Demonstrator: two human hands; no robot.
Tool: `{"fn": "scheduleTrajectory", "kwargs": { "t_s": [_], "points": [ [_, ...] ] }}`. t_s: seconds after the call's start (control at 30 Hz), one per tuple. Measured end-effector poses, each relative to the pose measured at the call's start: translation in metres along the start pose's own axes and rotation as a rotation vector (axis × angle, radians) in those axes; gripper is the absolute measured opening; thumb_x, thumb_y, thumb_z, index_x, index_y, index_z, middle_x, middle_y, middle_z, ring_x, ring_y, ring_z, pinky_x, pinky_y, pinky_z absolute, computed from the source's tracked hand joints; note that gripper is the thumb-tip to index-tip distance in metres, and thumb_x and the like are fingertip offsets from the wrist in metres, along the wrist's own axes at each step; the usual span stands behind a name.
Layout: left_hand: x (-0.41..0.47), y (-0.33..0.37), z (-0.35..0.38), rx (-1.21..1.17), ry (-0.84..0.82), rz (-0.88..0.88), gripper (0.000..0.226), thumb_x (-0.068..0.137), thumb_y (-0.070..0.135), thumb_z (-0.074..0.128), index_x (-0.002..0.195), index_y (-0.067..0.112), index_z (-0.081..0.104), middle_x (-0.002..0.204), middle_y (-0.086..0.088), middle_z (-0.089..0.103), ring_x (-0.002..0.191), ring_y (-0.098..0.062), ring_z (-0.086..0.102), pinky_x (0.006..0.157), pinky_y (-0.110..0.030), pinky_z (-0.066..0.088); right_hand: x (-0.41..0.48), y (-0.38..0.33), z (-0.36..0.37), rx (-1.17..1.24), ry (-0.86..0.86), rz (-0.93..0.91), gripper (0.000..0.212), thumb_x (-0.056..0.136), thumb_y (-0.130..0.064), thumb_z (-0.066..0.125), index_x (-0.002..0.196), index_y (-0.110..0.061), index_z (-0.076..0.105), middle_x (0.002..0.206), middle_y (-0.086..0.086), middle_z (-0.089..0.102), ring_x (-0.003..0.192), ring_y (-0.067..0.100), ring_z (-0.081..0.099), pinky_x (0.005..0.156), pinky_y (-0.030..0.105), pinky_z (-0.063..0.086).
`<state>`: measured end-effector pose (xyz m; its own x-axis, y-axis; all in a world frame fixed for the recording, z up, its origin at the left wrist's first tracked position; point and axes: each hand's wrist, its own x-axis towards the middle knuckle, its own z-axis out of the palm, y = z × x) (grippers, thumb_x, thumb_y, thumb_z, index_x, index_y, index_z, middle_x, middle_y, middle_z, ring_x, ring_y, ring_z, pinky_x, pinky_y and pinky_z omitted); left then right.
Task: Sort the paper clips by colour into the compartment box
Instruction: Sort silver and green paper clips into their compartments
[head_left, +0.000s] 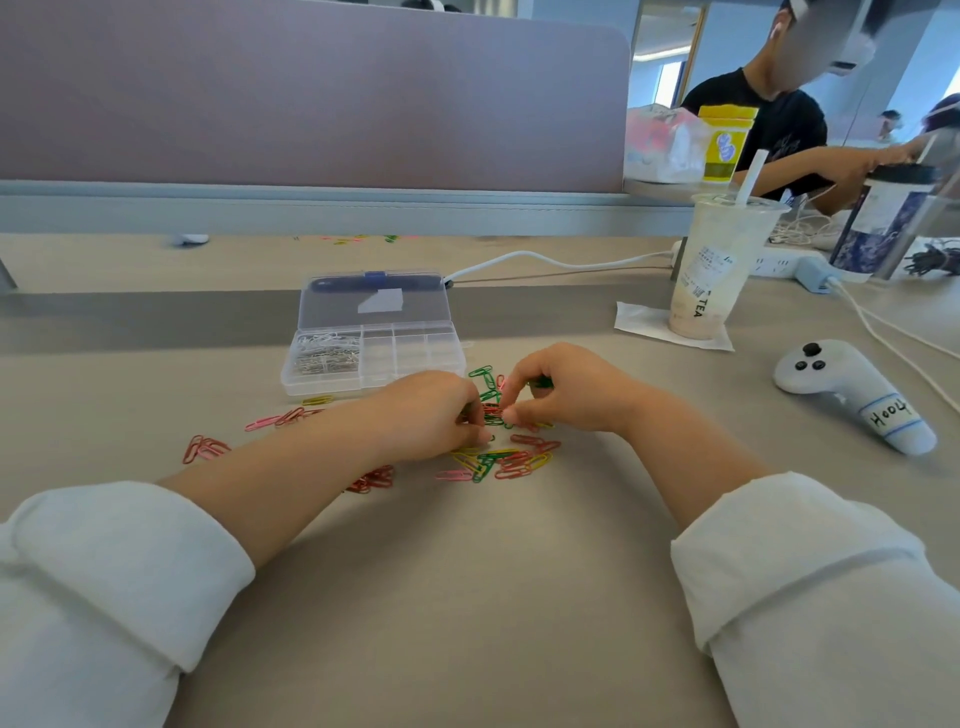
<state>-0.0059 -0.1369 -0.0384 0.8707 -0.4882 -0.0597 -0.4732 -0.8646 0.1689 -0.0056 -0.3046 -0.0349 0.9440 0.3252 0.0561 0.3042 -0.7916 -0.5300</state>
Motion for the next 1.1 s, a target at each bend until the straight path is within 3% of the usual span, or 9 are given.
{"fn": "scheduleTrajectory", "kwargs": {
  "t_s": [0.3, 0.5, 0.67, 0.87, 0.93, 1.0, 1.1],
  "points": [
    [-0.001, 0.001, 0.0, 0.001, -0.047, 0.007, 0.023, 0.095, 0.033, 0.045, 0.106, 0.013, 0.053, 0.09, 0.001, 0.049, 0.083, -0.015, 0.044, 0.072, -0.025, 0.034, -0.001, -0.002, -0.002, -0.144, -0.031, 0.039, 0.011, 0.079, -0.018, 0.072, 0.089, -0.015, 0.073, 0.058, -0.01, 0.043, 0.052, 0.006, 0.039, 0.049, 0.013, 0.031],
    [-0.002, -0.004, 0.0, -0.243, 0.081, 0.029, 0.013, 0.099, 0.025, 0.03, 0.092, 0.015, 0.034, 0.073, 0.002, 0.048, 0.065, -0.012, 0.044, 0.059, -0.028, 0.036, -0.001, -0.004, -0.002, -0.15, -0.011, 0.029, 0.012, 0.077, -0.017, 0.072, 0.089, -0.019, 0.074, 0.057, -0.012, 0.043, 0.051, 0.007, 0.04, 0.046, 0.009, 0.032],
    [-0.002, -0.005, 0.0, -0.287, 0.106, 0.062, 0.017, 0.099, 0.019, 0.031, 0.109, 0.023, 0.044, 0.073, 0.007, 0.05, 0.065, -0.01, 0.047, 0.059, -0.02, 0.038, 0.0, -0.004, -0.002, -0.183, -0.039, 0.017, 0.009, 0.077, -0.019, 0.073, 0.086, -0.016, 0.073, 0.058, -0.011, 0.044, 0.053, 0.006, 0.04, 0.051, 0.017, 0.032],
    [-0.007, -0.002, -0.004, -0.434, 0.119, 0.064, 0.022, 0.099, 0.015, 0.03, 0.091, 0.014, 0.05, 0.069, 0.001, 0.046, 0.056, -0.011, 0.038, 0.037, -0.007, 0.031, 0.003, -0.004, 0.002, -0.26, -0.058, -0.003, 0.013, 0.083, -0.022, 0.067, 0.091, -0.013, 0.07, 0.065, -0.014, 0.043, 0.062, 0.007, 0.042, 0.053, 0.014, 0.031],
    [-0.009, 0.0, -0.005, -0.429, 0.128, 0.077, 0.027, 0.1, 0.02, 0.031, 0.079, 0.014, 0.048, 0.067, 0.002, 0.045, 0.055, -0.009, 0.038, 0.042, -0.008, 0.033, 0.003, -0.005, 0.003, -0.295, -0.037, -0.021, 0.013, 0.083, -0.023, 0.067, 0.091, -0.013, 0.07, 0.065, -0.014, 0.042, 0.068, 0.01, 0.044, 0.054, 0.017, 0.033],
    [-0.009, 0.002, -0.005, -0.374, 0.125, 0.087, 0.037, 0.099, 0.03, 0.031, 0.067, 0.015, 0.042, 0.064, 0.001, 0.044, 0.057, -0.011, 0.038, 0.054, -0.019, 0.035, 0.004, -0.005, 0.004, -0.348, 0.0, -0.036, 0.015, 0.082, -0.027, 0.067, 0.092, -0.015, 0.07, 0.068, -0.01, 0.047, 0.075, 0.013, 0.046, 0.06, 0.024, 0.034],
    [-0.01, 0.002, -0.007, -0.287, 0.083, 0.083, 0.048, 0.096, 0.042, 0.031, 0.062, 0.011, 0.041, 0.063, -0.006, 0.044, 0.057, -0.016, 0.038, 0.059, -0.028, 0.032, 0.004, -0.006, 0.003, -0.413, 0.052, -0.048, 0.017, 0.082, -0.03, 0.066, 0.093, -0.018, 0.071, 0.084, -0.001, 0.057, 0.08, 0.015, 0.048, 0.069, 0.024, 0.037]
  ]
}}
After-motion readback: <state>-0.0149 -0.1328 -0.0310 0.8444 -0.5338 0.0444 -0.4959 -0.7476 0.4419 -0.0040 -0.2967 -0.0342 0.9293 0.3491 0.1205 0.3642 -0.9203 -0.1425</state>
